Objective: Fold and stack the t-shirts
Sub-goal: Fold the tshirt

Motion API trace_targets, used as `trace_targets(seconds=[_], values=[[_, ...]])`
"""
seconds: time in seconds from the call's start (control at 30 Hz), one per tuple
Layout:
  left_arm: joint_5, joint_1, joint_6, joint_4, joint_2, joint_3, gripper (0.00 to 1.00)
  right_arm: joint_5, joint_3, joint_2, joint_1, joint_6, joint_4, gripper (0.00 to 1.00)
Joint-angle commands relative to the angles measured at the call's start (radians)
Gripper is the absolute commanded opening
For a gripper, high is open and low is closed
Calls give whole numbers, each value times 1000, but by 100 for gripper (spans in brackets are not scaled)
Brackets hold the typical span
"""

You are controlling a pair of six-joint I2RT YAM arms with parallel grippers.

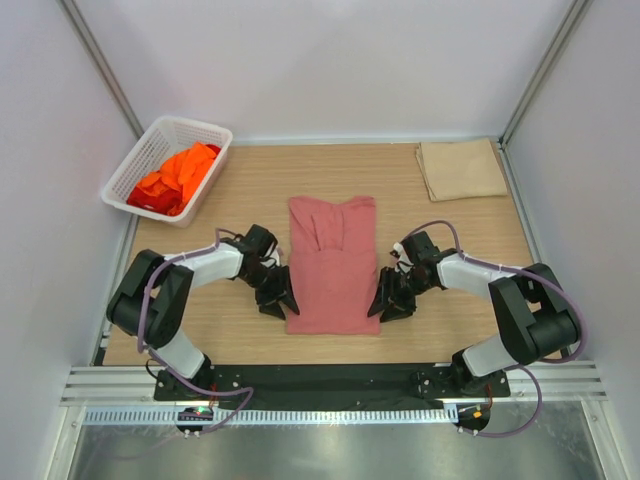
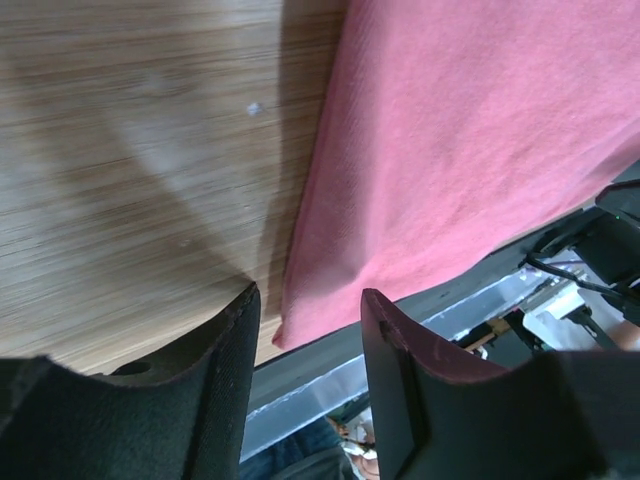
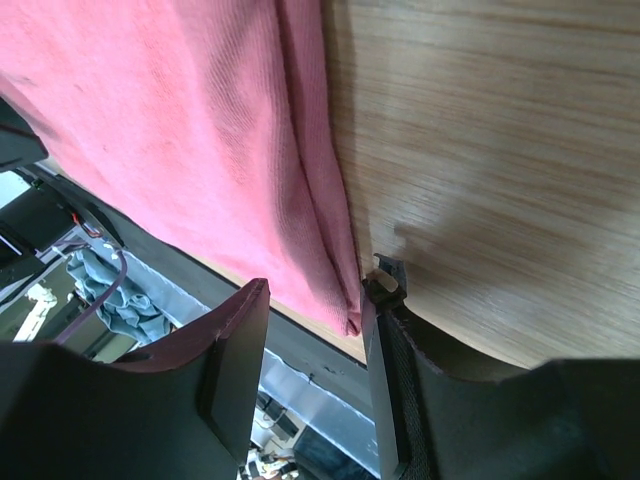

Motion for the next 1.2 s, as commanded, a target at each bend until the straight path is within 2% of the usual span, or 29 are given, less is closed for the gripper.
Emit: trace_targets(seconds=[0.0, 0.3, 0.4, 0.47, 0.5, 0.53, 0.57, 0.6, 0.63, 0.67, 0.83, 1.07, 1.17], values=[[-11, -19, -12, 73, 37, -22, 45, 117, -29, 21, 6, -21, 89, 49], [-28, -30, -24, 84, 57, -55, 40, 94, -38, 47, 17, -22, 110, 48], [-26, -30, -28, 93, 78, -58, 35, 86, -39, 59, 23, -16, 122, 47], [-20, -28, -35, 104, 87, -56, 29, 78, -55, 72, 27, 1, 154, 44], [-23, -28, -36, 111, 89, -55, 27, 72, -64, 75, 29, 11, 174, 37], [-28, -30, -36, 113, 87, -53, 18, 48, -76, 76, 30, 24, 199, 31], [-38, -28, -32, 116, 84, -53, 14, 45, -91, 82, 29, 31, 233, 26], [-43, -30, -30, 121, 83, -52, 10, 43, -101, 79, 30, 56, 250, 16], [-49, -28, -28, 122, 78, -52, 3, 45, -108, 72, 29, 65, 263, 10], [-64, -28, -25, 122, 66, -52, 0, 48, -118, 52, 29, 73, 273, 2], [-66, -37, -51, 125, -11, -84, 0, 72, -116, -48, 29, 99, 202, 2], [-88, -109, -176, 82, -173, -136, 0, 7, -171, -190, 30, 185, 124, 2], [-83, -123, -237, 67, -276, -166, 0, -7, -203, -301, 29, 215, 89, 2]])
